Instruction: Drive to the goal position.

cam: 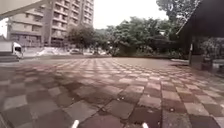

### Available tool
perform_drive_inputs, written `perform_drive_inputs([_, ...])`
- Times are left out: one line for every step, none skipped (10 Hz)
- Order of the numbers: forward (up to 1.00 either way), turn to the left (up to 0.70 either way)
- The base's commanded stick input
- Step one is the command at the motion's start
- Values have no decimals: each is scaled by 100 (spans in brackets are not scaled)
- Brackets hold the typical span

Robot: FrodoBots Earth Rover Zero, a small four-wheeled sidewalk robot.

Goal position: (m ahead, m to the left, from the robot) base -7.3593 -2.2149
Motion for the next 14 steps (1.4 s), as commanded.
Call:
perform_drive_inputs([0,-45])
perform_drive_inputs([0,-45])
perform_drive_inputs([0,-45])
perform_drive_inputs([0,-45])
perform_drive_inputs([0,-45])
perform_drive_inputs([0,-45])
perform_drive_inputs([0,-45])
perform_drive_inputs([0,-45])
perform_drive_inputs([0,-45])
perform_drive_inputs([0,-45])
perform_drive_inputs([0,-45])
perform_drive_inputs([0,-45])
perform_drive_inputs([0,-45])
perform_drive_inputs([0,-45])
